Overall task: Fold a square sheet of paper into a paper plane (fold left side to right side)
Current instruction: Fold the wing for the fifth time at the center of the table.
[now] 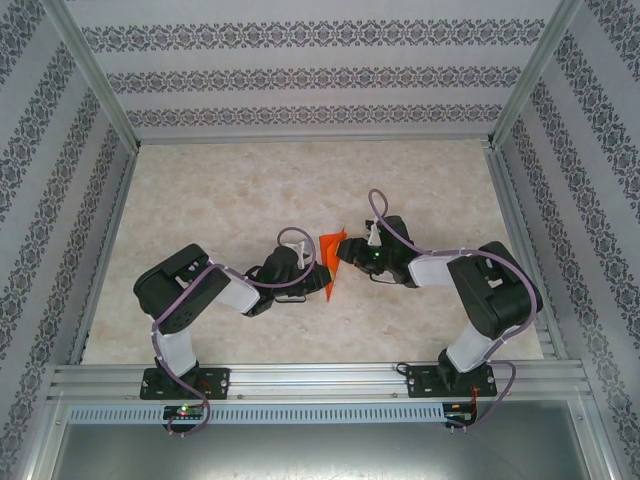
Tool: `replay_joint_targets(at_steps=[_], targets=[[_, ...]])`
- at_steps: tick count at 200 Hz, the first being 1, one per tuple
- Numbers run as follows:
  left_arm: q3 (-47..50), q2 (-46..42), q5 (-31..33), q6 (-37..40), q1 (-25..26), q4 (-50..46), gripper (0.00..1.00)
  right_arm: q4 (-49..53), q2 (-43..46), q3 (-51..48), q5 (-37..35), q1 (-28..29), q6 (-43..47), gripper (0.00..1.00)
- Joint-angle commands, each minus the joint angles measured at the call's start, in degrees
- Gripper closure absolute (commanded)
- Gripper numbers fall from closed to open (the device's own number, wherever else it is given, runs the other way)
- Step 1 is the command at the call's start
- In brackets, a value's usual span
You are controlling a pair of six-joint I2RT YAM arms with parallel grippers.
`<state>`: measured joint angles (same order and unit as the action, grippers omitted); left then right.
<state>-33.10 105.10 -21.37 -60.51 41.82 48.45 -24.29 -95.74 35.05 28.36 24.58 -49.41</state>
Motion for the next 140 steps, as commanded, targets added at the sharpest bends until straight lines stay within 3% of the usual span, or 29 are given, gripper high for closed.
replay_joint_targets(at_steps=[1, 62, 140], targets=[[0.7, 0.9, -1.0, -1.5, -1.0, 4.2, 0.98, -0.4, -1.4, 2.1, -0.2, 1.1, -0.3, 0.52], [0.6, 1.5, -1.1, -1.8, -1.1, 4.2, 0.97, 2.5, -4.0, 4.3, -1.2, 1.7, -0.5, 0.53], [0.6, 1.9, -1.2, -2.0, -1.2, 4.5, 0.78, 7.8, -5.9, 5.8, -2.7, 2.2, -0.2, 0.55]])
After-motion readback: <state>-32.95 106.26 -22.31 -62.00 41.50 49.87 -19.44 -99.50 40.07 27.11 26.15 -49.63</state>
